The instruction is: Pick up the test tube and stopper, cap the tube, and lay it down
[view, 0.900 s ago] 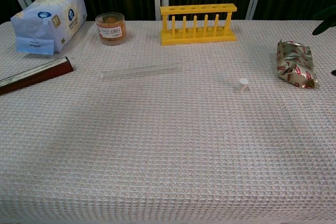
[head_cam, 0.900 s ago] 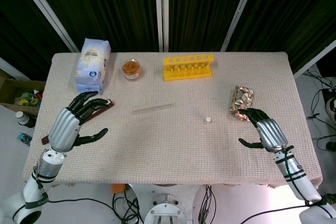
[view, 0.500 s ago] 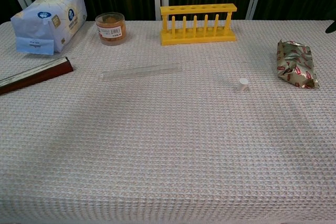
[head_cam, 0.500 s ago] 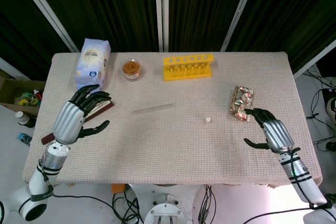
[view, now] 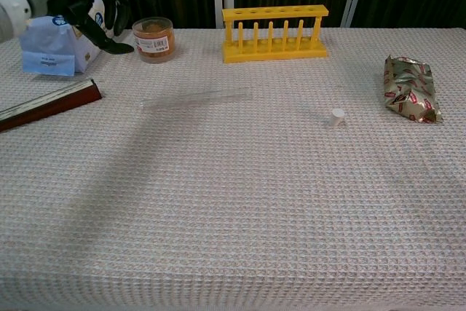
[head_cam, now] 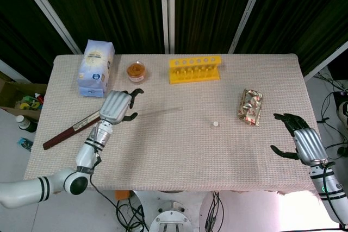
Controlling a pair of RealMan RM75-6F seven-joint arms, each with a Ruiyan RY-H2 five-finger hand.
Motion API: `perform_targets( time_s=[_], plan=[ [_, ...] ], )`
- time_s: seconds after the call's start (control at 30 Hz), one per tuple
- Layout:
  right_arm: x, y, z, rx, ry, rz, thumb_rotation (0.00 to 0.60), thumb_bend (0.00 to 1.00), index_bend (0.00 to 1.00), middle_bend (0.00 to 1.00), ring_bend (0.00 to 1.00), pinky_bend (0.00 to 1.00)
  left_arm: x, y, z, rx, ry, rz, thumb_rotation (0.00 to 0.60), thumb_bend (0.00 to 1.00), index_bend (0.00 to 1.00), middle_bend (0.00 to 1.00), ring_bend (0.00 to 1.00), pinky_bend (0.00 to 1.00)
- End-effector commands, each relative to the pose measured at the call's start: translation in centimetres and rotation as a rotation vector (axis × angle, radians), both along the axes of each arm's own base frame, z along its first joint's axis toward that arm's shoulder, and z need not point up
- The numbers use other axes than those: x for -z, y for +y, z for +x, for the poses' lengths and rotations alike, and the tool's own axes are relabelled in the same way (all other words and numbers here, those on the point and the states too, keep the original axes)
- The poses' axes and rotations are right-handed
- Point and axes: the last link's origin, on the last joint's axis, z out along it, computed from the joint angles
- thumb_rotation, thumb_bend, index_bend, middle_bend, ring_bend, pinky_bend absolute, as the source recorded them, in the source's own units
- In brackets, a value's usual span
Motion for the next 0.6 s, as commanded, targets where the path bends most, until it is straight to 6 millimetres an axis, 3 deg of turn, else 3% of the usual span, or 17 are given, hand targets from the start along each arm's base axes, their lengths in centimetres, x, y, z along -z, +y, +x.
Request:
perform_targets(
  time_s=[0.03,0.23,0.6],
  plan=[
    [0.2,-0.1,-0.1,0.008,0.002,0.006,0.6,0.15,0.17,0.25,0.13,0.2,4.6,2.2,2.6,-0.045,0.095,-0.05,0.6,0.2,0.35,0.83,0.8,1.0],
    [0.4,-0.5,0.0,0.015,0.005,0.013,0.6,0.15,0.17,0.25,0.13,0.2,7.9,3.2,3.5,-0.142,0.171,-0.092,0.6,0.21,0.37,0.93,0.9,1.0],
    [0.7,-1.0,-0.2,0.03,0.005,0.028,0.6,0.15,0.17,0.25,0.13,0.2,11.0,3.5,4.8,-0.23,0.174,-0.093,0.6,0.21,0.4,0.94,0.91,1.0]
  ],
)
